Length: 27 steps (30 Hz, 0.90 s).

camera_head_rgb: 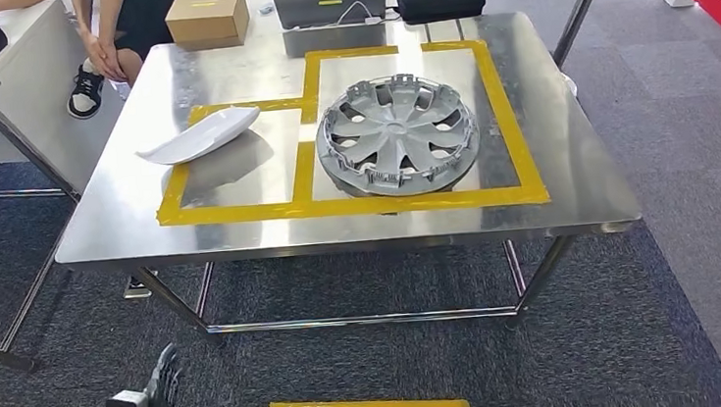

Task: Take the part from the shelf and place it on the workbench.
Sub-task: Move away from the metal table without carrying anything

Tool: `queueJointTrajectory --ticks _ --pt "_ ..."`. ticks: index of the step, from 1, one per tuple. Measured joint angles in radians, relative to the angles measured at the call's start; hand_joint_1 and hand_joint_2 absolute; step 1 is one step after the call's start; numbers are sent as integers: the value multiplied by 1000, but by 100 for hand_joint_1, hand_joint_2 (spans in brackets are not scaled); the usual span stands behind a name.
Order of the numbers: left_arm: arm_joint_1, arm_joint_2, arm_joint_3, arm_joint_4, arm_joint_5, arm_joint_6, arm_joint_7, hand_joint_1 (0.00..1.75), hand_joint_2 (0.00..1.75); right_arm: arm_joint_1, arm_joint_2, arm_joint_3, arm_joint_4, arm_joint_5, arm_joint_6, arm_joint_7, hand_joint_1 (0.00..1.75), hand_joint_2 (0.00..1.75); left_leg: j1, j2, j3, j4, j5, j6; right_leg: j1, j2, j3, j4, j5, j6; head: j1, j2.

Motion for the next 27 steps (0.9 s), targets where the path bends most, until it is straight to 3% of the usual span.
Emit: queueJointTrajectory --ticks 2,3,4,5,7,9,10,12,13,14,17,18,19,20,22,24,25,27 --pt "-32 4 -7 156 -22 -34 24 0 0 2 7 2 0 6 10 10 0 0 9 -1 -29 126 -88 -13 -1 -1 -28 2 23 -1 -4 0" --pt "-42 4 -11 235 -32 -49 52 0 0 4 13 5 0 10 16 16 0 0 13 -1 -32 174 -100 -17 -1 -1 -43 4 34 0 -4 0" --pt "-47 5 -15 303 -41 -59 88 0 0 6 20 8 0 16 22 22 0 0 17 -1 -22 195 -89 -20 -1 -1 -57 7 44 1 -5 0" --pt "-48 5 -18 362 -49 -63 133 0 0 9 27 13 0 24 28 28 0 0 21 -1 6 178 -64 -21 -2 -1 -71 10 53 4 -5 0" --pt "-49 4 -25 454 -61 -63 237 0 0 15 40 25 0 37 38 35 0 0 25 -1 106 52 -21 -22 -3 0 -93 17 67 14 -7 0" --pt "-48 4 -27 520 -65 -51 338 0 0 18 52 32 1 42 45 37 0 0 23 -3 194 -81 -24 -19 -2 -2 -105 22 80 27 -7 0" --pt "-46 4 -27 547 -66 -42 379 0 0 18 58 35 1 44 48 37 0 0 21 -5 212 -114 -31 -16 -2 -4 -109 22 88 34 -7 0" --pt "-39 4 -28 591 -72 -28 437 0 0 19 70 43 1 50 54 37 0 0 18 -6 205 -127 -28 -3 -4 -5 -115 20 100 47 -7 0" --pt "-37 4 -28 607 -76 -26 456 0 0 20 75 46 2 54 57 38 0 0 19 -4 196 -127 -21 7 -6 -5 -122 29 89 52 -6 0" --pt "-36 4 -29 619 -79 -26 468 0 0 22 79 49 2 57 60 39 0 0 19 -2 186 -127 -13 20 -7 -4 -134 55 59 56 -4 0" --pt "-38 3 -33 644 -87 -35 488 0 0 22 91 58 3 62 67 41 0 0 12 2 152 -126 16 41 -7 0 -185 242 -85 60 0 0" --pt "-39 2 -34 650 -89 -37 492 0 0 22 94 62 3 65 69 41 0 0 9 4 140 -124 25 43 -6 1 -193 300 -108 60 0 0" --pt "-40 0 -35 654 -92 -38 495 0 0 22 97 66 3 68 69 41 0 0 6 5 127 -121 34 44 -6 1 -185 329 -108 57 0 0" --pt "-42 -2 -35 658 -94 -39 497 0 0 21 100 69 3 70 69 41 0 0 4 5 115 -117 42 44 -5 2 -159 317 -88 53 0 0" --pt "-47 -5 -36 662 -98 -40 500 0 0 19 104 74 3 73 69 39 0 0 2 4 93 -107 55 41 -2 3 -57 194 -42 41 0 0" --pt "-53 -8 -35 665 -100 -41 501 0 0 14 106 76 3 73 69 37 0 0 -1 4 77 -96 66 33 3 5 39 48 -38 32 -1 0" --pt "-55 -9 -35 665 -100 -42 503 0 0 11 106 77 3 73 69 36 0 0 -1 5 72 -93 73 28 6 6 61 9 -45 28 -1 0" --pt "-59 -10 -35 667 -102 -43 506 0 0 11 109 78 3 73 69 34 0 0 1 5 65 -91 86 16 8 5 56 -4 -41 20 -1 0"
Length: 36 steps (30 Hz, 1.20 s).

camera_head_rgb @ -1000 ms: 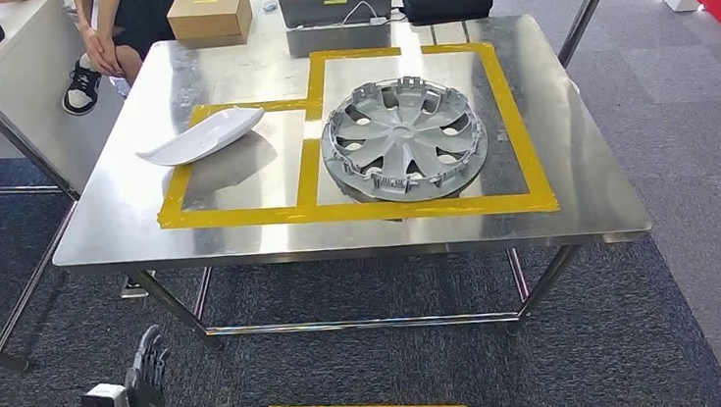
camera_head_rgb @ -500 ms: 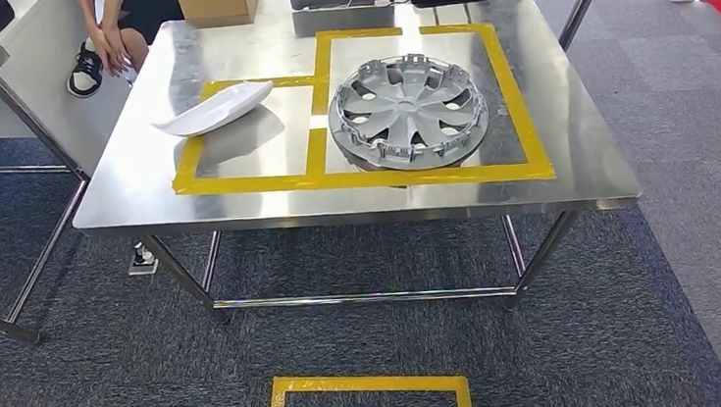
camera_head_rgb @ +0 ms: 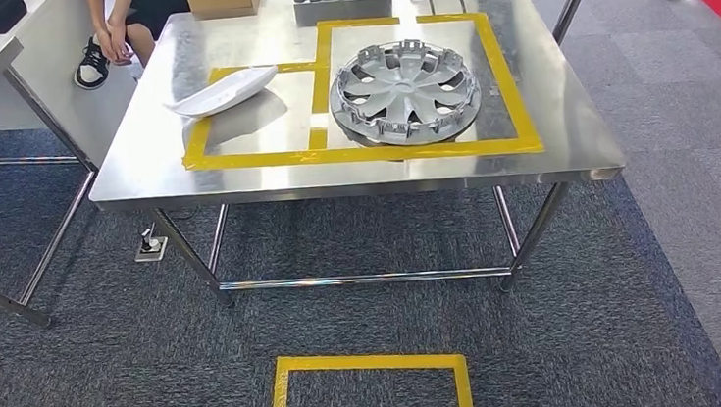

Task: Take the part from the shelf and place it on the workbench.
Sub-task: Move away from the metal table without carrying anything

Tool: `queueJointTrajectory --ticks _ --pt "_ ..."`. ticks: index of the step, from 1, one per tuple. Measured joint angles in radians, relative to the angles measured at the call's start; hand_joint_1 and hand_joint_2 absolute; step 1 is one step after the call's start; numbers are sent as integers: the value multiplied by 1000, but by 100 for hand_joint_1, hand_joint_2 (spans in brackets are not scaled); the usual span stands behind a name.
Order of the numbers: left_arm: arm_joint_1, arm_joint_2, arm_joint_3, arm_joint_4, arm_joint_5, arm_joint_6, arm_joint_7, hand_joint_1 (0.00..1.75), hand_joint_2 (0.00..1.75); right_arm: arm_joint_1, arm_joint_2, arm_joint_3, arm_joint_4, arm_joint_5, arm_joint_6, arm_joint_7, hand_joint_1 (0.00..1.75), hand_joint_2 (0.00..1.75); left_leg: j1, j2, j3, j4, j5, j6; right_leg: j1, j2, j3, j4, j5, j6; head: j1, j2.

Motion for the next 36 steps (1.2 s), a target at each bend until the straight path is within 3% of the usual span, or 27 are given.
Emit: queueJointTrajectory --ticks 2,5,6,7,8,9,11,12,14,16,17,19,20,21,22,23,24,25,26,28,29,31,32,33,36 --pt "-3 -1 0 4 -3 -2 3 0 0 0 3 3 1 2 0 2 0 0 3 -3 -15 22 -30 -13 -3 -4 -20 -1 20 -15 -1 0" --pt "-6 -3 0 6 -7 -4 7 0 0 -2 7 8 2 4 1 7 0 0 11 -6 -58 175 -175 -32 -4 -9 -62 -1 55 -26 -6 0" --pt "-7 -3 0 6 -7 -4 8 0 0 -1 8 10 2 4 1 9 0 0 13 -6 -67 236 -204 -36 -4 -10 -78 1 67 -26 -6 0" --pt "-8 -4 0 6 -8 -5 8 0 0 -1 8 11 2 4 1 12 0 0 15 -6 -66 276 -206 -38 -4 -12 -95 5 78 -24 -6 0" --pt "-9 -4 0 6 -10 -6 8 0 0 -1 8 12 2 4 1 15 0 0 16 -6 -52 287 -185 -38 -4 -13 -112 9 90 -22 -6 0" --pt "-10 -5 0 6 -12 -8 8 0 0 -1 9 13 2 4 1 18 0 0 18 -6 -19 264 -152 -38 -4 -13 -130 15 100 -19 -6 0" --pt "-15 -6 0 6 -16 -10 10 0 0 -1 9 14 1 4 1 22 0 0 20 -6 90 130 -115 -37 -3 -13 -159 28 119 -12 -7 0" --pt "-19 -7 0 6 -17 -11 12 0 0 -1 9 15 1 5 1 23 0 0 20 -7 143 52 -123 -35 -2 -13 -169 33 128 -6 -7 0" --pt "-24 -9 0 6 -17 -11 16 0 0 -1 8 15 1 8 1 25 0 0 14 -10 194 -38 -146 -24 -2 -15 -180 34 149 7 -6 0" --pt "-24 -10 0 8 -18 -12 21 0 0 -1 8 16 1 14 1 28 0 0 11 -7 179 -45 -135 -3 -7 -15 -187 32 161 20 -6 0" --pt "-23 -10 0 10 -18 -12 24 0 0 1 8 17 2 17 1 29 0 0 11 -4 169 -45 -124 7 -9 -13 -195 44 141 26 -5 0" --pt "-22 -9 0 13 -18 -12 26 0 0 4 8 19 2 20 4 29 0 0 11 2 141 -46 -96 24 -11 -10 -223 125 45 33 -2 0" --pt "-21 -9 0 13 -17 -12 26 0 0 4 9 21 2 20 5 27 0 0 10 2 124 -45 -82 27 -11 -9 -240 194 -11 36 0 0" --pt "-21 -9 0 13 -17 -12 25 0 0 5 9 22 2 21 6 25 0 0 8 3 106 -44 -69 29 -11 -7 -252 265 -49 38 1 0" --pt "-21 -9 0 13 -17 -11 25 0 0 5 8 22 2 21 7 23 0 0 7 4 87 -41 -55 29 -11 -6 -254 321 -61 38 2 0" --pt "-21 -10 0 13 -16 -9 24 0 0 5 8 23 2 22 7 21 0 0 7 4 68 -36 -42 28 -11 -5 -241 349 -47 37 2 0" --pt "-20 -10 0 14 -14 -7 22 0 0 5 8 23 2 22 7 20 0 0 7 5 50 -29 -32 26 -11 -4 -212 340 -16 35 2 0" --pt "-20 -10 0 14 -12 -4 21 0 0 4 7 23 2 22 7 20 0 0 8 5 32 -20 -23 23 -11 -4 -165 295 13 33 2 0" --pt "-20 -10 0 14 -9 -2 19 0 0 3 7 24 2 22 7 19 0 0 7 4 16 -10 -15 19 -11 -3 -102 218 23 30 2 0" --pt "-21 -11 1 14 -5 -1 16 0 0 -2 6 25 2 21 6 16 0 0 5 4 -8 7 1 9 -8 -1 2 64 -2 22 0 0" --pt "-21 -12 1 14 -4 -1 14 0 0 -3 6 25 2 20 5 14 0 0 4 4 -14 11 10 3 -6 0 25 22 -18 16 -1 0" --pt "-19 -12 2 15 -2 0 13 0 0 -3 6 25 2 18 3 13 0 0 7 4 -23 12 23 -10 -3 -1 15 10 -15 1 -2 0" --pt "-17 -12 3 16 -1 0 13 0 0 -2 6 25 2 17 2 14 0 0 10 2 -30 21 9 -16 -3 -3 5 12 -5 -8 -2 0" --pt "-14 -12 3 17 0 0 13 0 0 -1 6 25 2 17 1 14 0 0 11 0 -41 44 -25 -22 -4 -6 -7 11 8 -16 -3 0" --pt "-11 -14 3 17 1 1 13 0 0 -3 6 25 2 17 0 14 0 0 13 -2 -88 214 -175 -32 -4 -10 -57 13 50 -26 -5 0"
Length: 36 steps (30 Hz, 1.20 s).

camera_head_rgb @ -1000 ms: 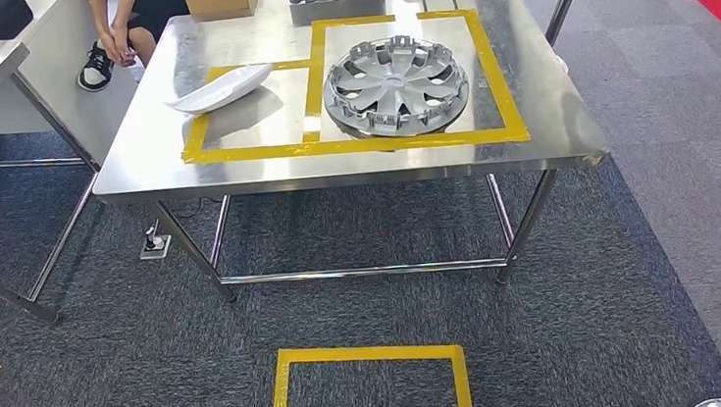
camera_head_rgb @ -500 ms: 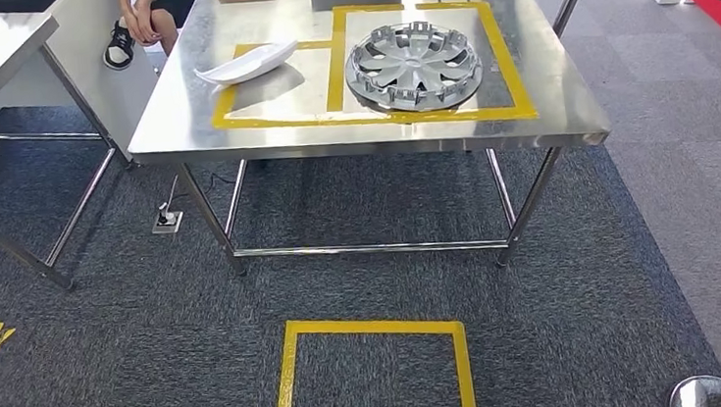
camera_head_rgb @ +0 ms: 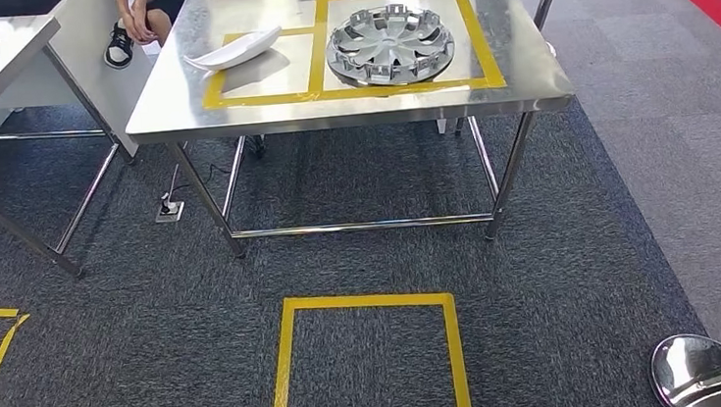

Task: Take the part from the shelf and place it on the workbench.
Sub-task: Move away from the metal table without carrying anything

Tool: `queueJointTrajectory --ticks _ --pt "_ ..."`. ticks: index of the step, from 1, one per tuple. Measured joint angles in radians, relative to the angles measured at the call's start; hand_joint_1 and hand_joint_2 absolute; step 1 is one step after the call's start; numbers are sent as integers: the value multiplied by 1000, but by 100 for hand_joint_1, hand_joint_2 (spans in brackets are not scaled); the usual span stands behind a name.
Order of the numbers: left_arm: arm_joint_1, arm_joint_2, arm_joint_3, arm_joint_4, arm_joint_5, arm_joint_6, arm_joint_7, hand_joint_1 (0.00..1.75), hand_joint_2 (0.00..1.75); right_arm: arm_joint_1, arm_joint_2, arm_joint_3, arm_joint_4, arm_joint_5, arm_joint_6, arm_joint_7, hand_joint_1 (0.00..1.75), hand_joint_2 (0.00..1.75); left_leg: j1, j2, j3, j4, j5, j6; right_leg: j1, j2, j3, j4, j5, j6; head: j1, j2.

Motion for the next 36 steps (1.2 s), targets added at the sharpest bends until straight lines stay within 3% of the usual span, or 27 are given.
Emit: queueJointTrajectory --ticks 1,2,4,5,6,8,9,11,12,14,16,17,18,19,21,23,26,34,36 --pt "0 0 0 0 0 0 0 0 0 0 0 0 0 0 0 1 0 0 0 0 -8 58 -18 -1 1 -1 -19 2 13 1 0 0" --pt "1 -1 0 0 1 1 0 0 0 0 0 0 0 -2 0 4 0 0 0 0 -4 93 -8 -1 2 -2 -39 4 26 2 0 0" --pt "2 -2 2 0 4 7 -3 0 0 0 1 -1 0 -8 -1 19 0 0 0 0 49 71 61 1 2 -3 -78 9 51 7 0 0" --pt "2 -3 4 0 8 12 -5 0 44 0 1 -2 0 -13 -3 31 0 44 0 0 103 11 81 4 2 -3 -93 11 63 11 0 0" --pt "2 -3 7 -1 13 17 -8 0 87 0 2 -3 0 -19 -5 44 0 87 -1 0 171 -73 81 7 4 -3 -104 14 73 15 0 0" --pt "-2 -4 19 -4 29 22 -12 0 175 -1 4 -6 0 -29 -12 69 0 175 -4 -1 272 -221 36 17 7 -4 -117 19 93 25 1 0" --pt "-3 -5 26 -4 36 22 -14 0 175 -1 5 -8 0 -34 -17 80 0 175 -7 -1 292 -257 23 24 8 -5 -121 20 102 31 1 0" --pt "-2 -6 40 -3 49 21 -16 0 175 0 6 -14 0 -40 -26 98 0 175 -7 2 282 -263 28 42 3 -4 -132 25 106 41 1 0" --pt "-1 -7 47 -2 54 19 -15 0 175 2 7 -17 0 -42 -30 104 0 175 -6 4 276 -264 37 51 1 -2 -143 47 87 47 3 0" --pt "0 -8 60 -2 64 10 -11 0 175 5 9 -24 1 -43 -38 112 0 175 -7 9 258 -264 56 62 0 2 -185 157 10 55 7 0" --pt "1 -9 73 -2 74 -5 -6 0 175 7 10 -28 0 -45 -44 116 0 175 -10 11 239 -262 71 64 -1 4 -223 294 -61 60 9 0" --pt "2 -11 79 -2 77 -11 -4 0 175 8 10 -30 0 -49 -47 117 0 175 -12 13 230 -260 77 64 0 4 -220 323 -74 60 9 0" --pt "2 -13 84 -3 79 -16 -3 0 175 11 9 -29 0 -55 -49 118 0 175 -12 14 224 -257 81 63 0 4 -195 309 -67 58 9 0" --pt "2 -14 87 -7 82 -18 -2 0 175 16 9 -25 0 -66 -52 119 0 175 -12 14 219 -254 84 63 0 4 -150 253 -47 55 9 0" --pt "1 -17 89 -22 87 -17 2 0 175 29 8 -6 0 -101 -58 119 0 175 -14 14 210 -243 84 59 1 5 -47 96 -11 45 9 0" --pt "0 -18 88 -37 93 -13 8 0 175 42 7 26 0 -148 -64 118 0 175 -19 13 202 -233 82 55 1 6 -4 14 -2 39 8 0" --pt "5 -18 88 -51 103 -8 19 0 175 62 6 81 0 -226 -76 116 0 175 -20 12 196 -231 84 55 4 6 -8 9 1 36 7 0" --pt "50 -19 75 -83 132 19 52 0 175 96 -2 280 -20 -458 -111 105 0 175 -11 8 189 -234 95 40 14 5 -15 11 6 26 7 0" --pt "62 -19 69 -91 139 25 60 0 175 106 -4 332 -29 -514 -119 102 0 87 -11 8 188 -234 96 38 14 5 -16 11 7 25 7 0"
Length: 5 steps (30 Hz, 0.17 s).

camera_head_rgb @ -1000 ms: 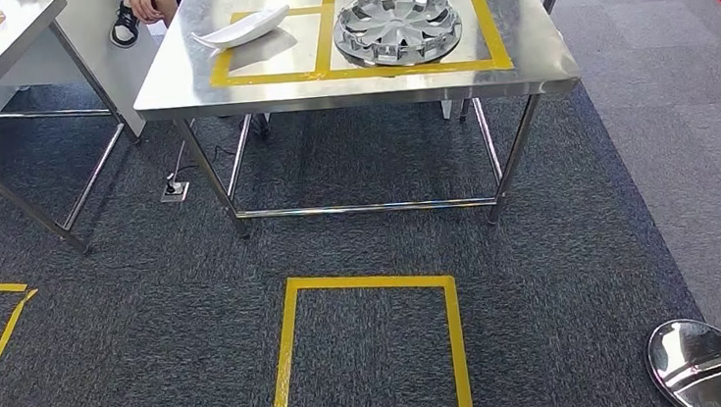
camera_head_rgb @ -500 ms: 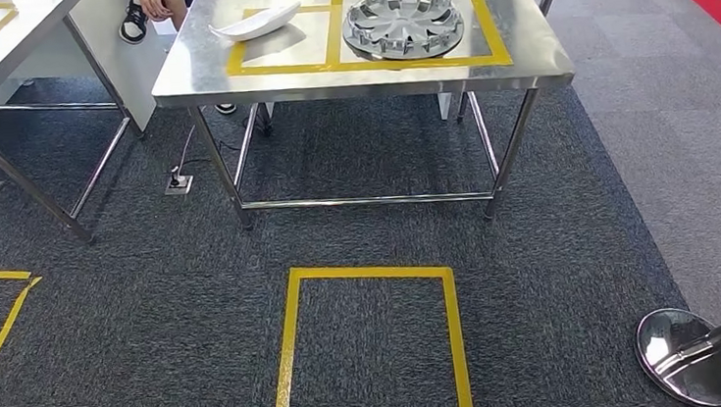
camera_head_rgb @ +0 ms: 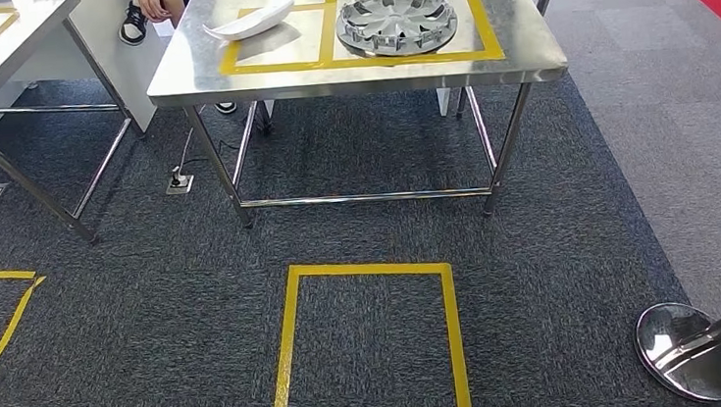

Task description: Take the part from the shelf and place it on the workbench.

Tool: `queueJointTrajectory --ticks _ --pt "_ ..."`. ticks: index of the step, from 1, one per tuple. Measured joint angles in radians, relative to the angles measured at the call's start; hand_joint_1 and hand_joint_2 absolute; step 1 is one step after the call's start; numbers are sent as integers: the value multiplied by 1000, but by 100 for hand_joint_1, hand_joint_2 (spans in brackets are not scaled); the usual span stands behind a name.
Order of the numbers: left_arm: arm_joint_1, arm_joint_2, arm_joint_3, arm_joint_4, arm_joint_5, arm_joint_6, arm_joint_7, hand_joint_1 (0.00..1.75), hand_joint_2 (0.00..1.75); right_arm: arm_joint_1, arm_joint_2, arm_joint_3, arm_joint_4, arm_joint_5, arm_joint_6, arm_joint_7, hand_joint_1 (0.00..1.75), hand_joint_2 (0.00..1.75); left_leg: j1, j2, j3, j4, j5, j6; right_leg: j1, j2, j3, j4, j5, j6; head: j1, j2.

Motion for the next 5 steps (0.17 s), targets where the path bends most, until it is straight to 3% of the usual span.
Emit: queueJointTrajectory --ticks 2,4,5 --pt "10 0 -7 -8 7 5 8 0 87 9 -2 51 -9 -54 -8 -2 0 0 0 0 0 0 0 0 0 0 0 0 0 0 0 0" --pt "21 0 -15 -15 14 12 15 0 0 18 -3 102 -18 -108 -16 -4 0 0 0 0 0 0 0 0 -1 0 0 0 0 0 0 0" --pt "24 0 -17 -17 15 14 17 0 0 20 -4 115 -21 -122 -18 -5 0 0 -1 0 0 0 0 0 -2 0 0 0 0 0 0 0"
